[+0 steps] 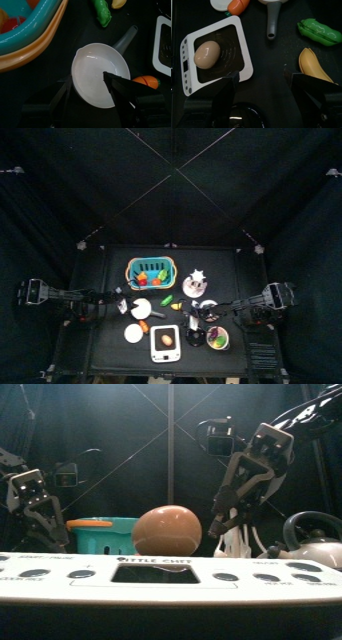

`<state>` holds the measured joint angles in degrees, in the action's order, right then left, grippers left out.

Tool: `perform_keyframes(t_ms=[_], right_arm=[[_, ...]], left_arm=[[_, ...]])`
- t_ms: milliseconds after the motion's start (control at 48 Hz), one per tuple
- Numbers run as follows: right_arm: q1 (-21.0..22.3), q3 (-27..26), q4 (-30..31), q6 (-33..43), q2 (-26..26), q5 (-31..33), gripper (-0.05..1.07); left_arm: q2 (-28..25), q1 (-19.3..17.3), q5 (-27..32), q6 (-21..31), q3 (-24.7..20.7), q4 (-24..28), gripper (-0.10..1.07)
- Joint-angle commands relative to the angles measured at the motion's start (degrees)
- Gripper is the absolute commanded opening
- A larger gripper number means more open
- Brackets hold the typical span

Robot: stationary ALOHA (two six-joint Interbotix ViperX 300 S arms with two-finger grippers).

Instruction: Grab egg

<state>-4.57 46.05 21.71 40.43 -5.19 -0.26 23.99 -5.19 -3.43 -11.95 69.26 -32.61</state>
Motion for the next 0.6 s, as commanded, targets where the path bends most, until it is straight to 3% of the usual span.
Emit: perform_keyframes(t_ms=[0,417,583], right_arm=[[0.3,-0.4,-0.1,0.2,-1.8,-0.4,1.00],[0.2,0.6,-0.8,0.4,-1.9,-0.3,1.00],[0.2,0.9,-0.8,0.4,-1.8,-0.2,1.00]], left_arm=[[-0.2,2.5,-0.4,0.0,-2.8,-0.1,0.89],[-6.5,11.3,1.1,-0.4,-12.1,0.2,0.95],[-10.6,14.7,-2.8,-0.5,-15.6,2.6,1.01]])
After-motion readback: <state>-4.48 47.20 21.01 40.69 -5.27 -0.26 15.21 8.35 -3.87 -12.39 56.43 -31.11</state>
